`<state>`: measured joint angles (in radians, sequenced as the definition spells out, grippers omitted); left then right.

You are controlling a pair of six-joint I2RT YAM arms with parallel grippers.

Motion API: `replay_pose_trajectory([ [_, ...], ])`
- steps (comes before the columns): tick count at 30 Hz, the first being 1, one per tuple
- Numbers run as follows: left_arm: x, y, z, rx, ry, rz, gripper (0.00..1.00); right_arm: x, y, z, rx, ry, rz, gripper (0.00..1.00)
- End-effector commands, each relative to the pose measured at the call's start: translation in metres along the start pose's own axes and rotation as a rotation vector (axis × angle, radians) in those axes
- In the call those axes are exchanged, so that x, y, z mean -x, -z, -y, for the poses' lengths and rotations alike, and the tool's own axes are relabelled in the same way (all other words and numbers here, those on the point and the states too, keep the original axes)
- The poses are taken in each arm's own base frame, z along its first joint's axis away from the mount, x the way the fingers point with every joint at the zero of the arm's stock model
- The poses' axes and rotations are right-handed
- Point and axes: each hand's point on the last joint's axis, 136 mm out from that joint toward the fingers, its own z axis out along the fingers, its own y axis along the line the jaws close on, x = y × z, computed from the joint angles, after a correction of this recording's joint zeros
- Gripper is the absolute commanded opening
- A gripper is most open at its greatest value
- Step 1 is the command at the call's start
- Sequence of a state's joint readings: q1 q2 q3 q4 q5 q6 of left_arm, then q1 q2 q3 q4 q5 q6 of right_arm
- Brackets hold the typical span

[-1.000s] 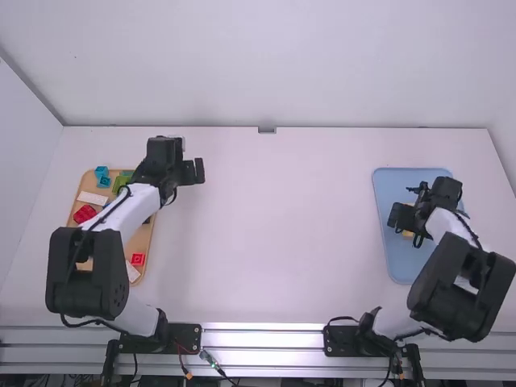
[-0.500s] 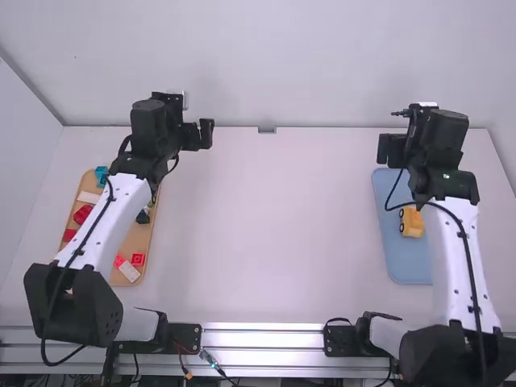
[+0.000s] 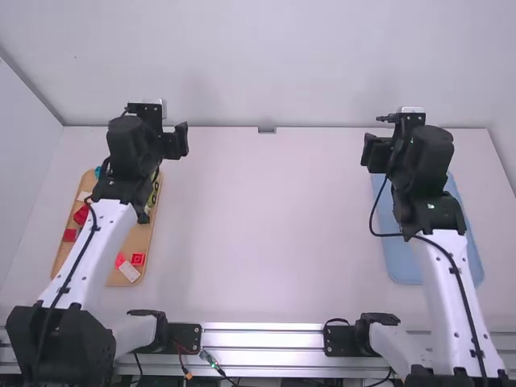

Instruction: Assemble lego blocks to make yellow taxi

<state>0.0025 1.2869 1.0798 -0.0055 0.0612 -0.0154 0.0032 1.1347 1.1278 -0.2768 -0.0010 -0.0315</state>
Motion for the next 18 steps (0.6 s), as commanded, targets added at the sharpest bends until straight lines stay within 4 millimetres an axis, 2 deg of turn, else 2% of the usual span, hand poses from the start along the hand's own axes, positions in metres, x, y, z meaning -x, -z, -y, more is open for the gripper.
replay_pose_trajectory([
  [1, 0.002, 0.016, -0.008, 0.059, -0.017, 0.029, 0.76, 0.005, 0.015, 0.001, -0.005, -0.032, 0.055, 0.74],
  [12, -0.038, 0.057, -0.007, 0.059, -0.017, 0.029, 0.54, 0.01, 0.056, 0.001, -0.009, -0.027, 0.281, 0.52],
  [15, -0.05, 0.067, -0.006, 0.059, -0.017, 0.029, 0.48, -0.001, 0.064, 0.0, -0.009, -0.027, 0.299, 0.45],
  [18, -0.069, 0.079, -0.006, 0.059, -0.017, 0.029, 0.4, -0.022, 0.072, -0.001, -0.009, -0.027, 0.299, 0.37],
])
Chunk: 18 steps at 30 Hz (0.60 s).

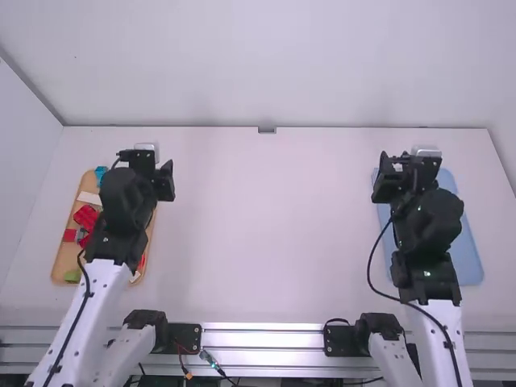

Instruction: Assemble lego blocks to make yellow taxi

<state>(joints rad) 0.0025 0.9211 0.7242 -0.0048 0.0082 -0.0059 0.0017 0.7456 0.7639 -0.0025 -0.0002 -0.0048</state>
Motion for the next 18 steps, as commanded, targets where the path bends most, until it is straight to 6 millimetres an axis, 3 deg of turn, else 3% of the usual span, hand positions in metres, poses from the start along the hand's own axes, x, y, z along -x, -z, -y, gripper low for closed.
replay_pose_trajectory([
  [1, -0.009, 0.012, -0.001, 0.006, -0.007, 0.018, 0.38, -0.014, 0.009, 0.0, -0.002, -0.005, 0.0, 0.36],
  [7, -0.045, 0.03, -0.001, 0.006, -0.007, 0.018, 0.23, -0.048, 0.029, 0.0, -0.002, -0.005, 0.0, 0.21],
  [18, -0.104, 0.046, -0.001, 0.006, -0.007, 0.018, 0.0, -0.103, 0.048, -0.001, -0.002, -0.005, 0.0, 0.0],
])
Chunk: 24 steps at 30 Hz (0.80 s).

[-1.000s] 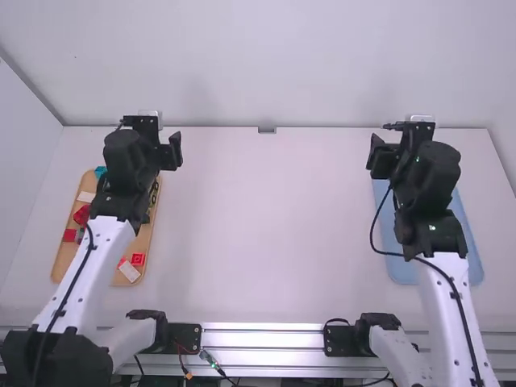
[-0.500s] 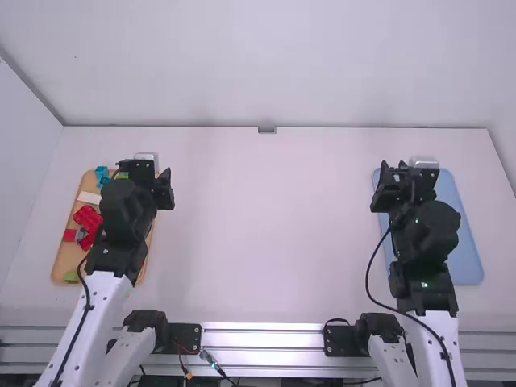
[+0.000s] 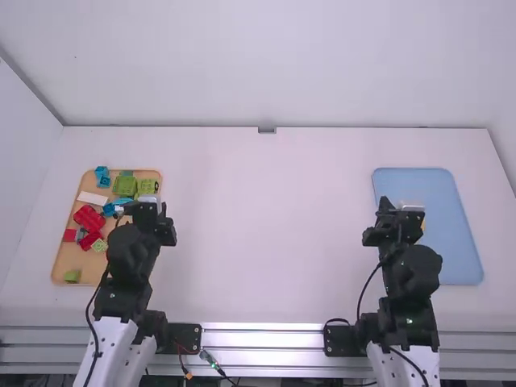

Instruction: Assemble lego blocks to make yellow taxi

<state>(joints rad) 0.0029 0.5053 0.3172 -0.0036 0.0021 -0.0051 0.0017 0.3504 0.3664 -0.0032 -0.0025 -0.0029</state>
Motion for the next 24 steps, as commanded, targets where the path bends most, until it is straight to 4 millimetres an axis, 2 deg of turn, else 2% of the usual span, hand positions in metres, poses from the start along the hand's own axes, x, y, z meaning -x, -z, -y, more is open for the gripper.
replay_pose_trajectory([
  [1, -0.011, 0.003, 0.0, -0.001, -0.006, 0.008, 0.0, -0.012, 0.003, 0.001, -0.004, -0.003, 0.003, 0.0],
  [12, -0.064, 0.006, 0.0, -0.001, -0.006, 0.008, 0.0, -0.06, 0.009, 0.001, -0.004, -0.003, 0.003, 0.0],
  [17, -0.079, 0.005, 0.0, -0.001, -0.006, 0.008, 0.0, -0.074, 0.009, 0.0, -0.004, -0.003, 0.003, 0.0],
  [24, -0.065, 0.01, 0.0, -0.001, -0.006, 0.084, 0.0, -0.093, 0.007, 0.0, -0.004, -0.003, -0.001, 0.0],
])
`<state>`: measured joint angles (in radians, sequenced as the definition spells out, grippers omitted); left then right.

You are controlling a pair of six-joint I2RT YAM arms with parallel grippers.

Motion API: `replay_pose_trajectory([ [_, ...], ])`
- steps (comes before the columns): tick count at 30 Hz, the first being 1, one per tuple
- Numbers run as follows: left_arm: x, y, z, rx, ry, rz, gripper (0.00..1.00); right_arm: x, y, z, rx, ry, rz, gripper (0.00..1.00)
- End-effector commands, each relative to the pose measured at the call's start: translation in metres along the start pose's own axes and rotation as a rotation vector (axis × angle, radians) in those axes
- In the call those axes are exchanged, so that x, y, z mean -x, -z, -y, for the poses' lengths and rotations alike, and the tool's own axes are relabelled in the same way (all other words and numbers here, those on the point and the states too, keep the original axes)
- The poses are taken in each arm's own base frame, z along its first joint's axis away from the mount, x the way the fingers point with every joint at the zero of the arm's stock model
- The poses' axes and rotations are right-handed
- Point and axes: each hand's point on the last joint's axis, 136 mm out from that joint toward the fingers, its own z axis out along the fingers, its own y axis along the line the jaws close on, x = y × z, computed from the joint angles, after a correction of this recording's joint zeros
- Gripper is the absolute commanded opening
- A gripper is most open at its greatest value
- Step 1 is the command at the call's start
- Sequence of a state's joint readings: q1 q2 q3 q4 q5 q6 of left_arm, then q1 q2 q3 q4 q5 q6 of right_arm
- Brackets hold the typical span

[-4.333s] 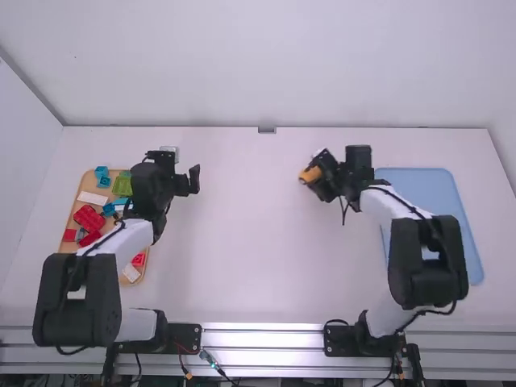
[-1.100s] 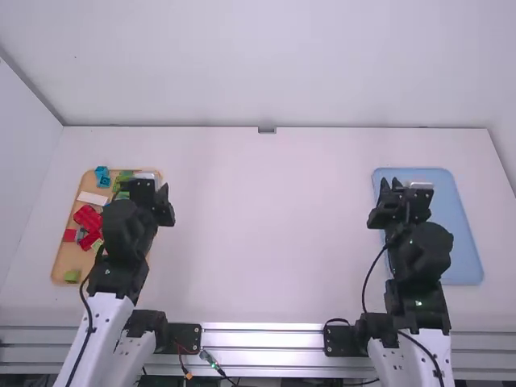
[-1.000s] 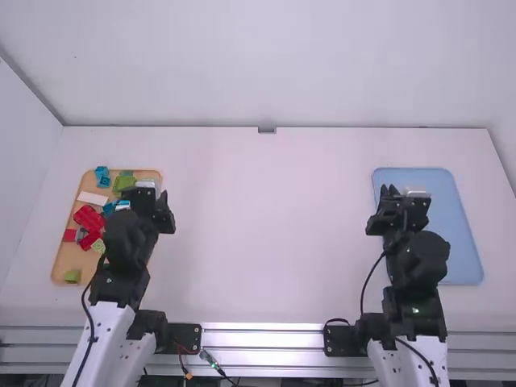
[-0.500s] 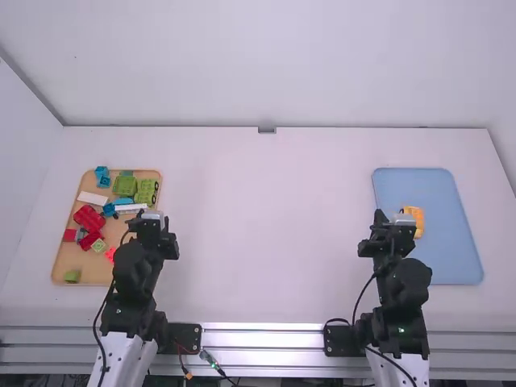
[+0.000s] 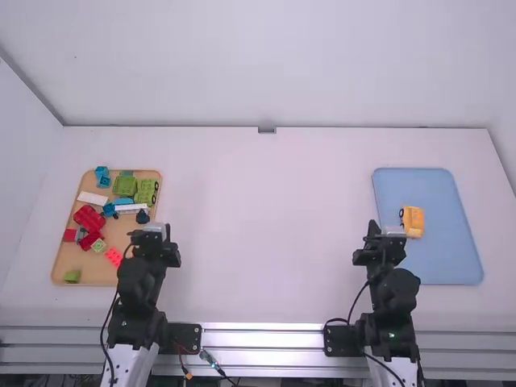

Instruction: Assemble lego blocks to make yellow taxi

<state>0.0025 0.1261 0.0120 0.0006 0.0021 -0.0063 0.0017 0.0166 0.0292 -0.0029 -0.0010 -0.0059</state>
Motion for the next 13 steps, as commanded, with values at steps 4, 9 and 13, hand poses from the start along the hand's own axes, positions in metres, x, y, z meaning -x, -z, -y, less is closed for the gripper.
replay_pose_trajectory([
  [4, 0.008, 0.003, 0.0, -0.001, -0.007, 0.053, 0.0, -0.01, -0.001, 0.001, -0.003, -0.006, -0.01, 0.0],
  [9, 0.018, 0.006, 0.0, -0.001, -0.007, 0.097, 0.0, -0.01, -0.001, 0.001, -0.003, -0.006, -0.01, 0.0],
  [13, 0.021, 0.008, 0.0, -0.001, -0.007, 0.113, 0.0, -0.01, -0.001, 0.001, -0.003, -0.006, -0.01, 0.0],
])
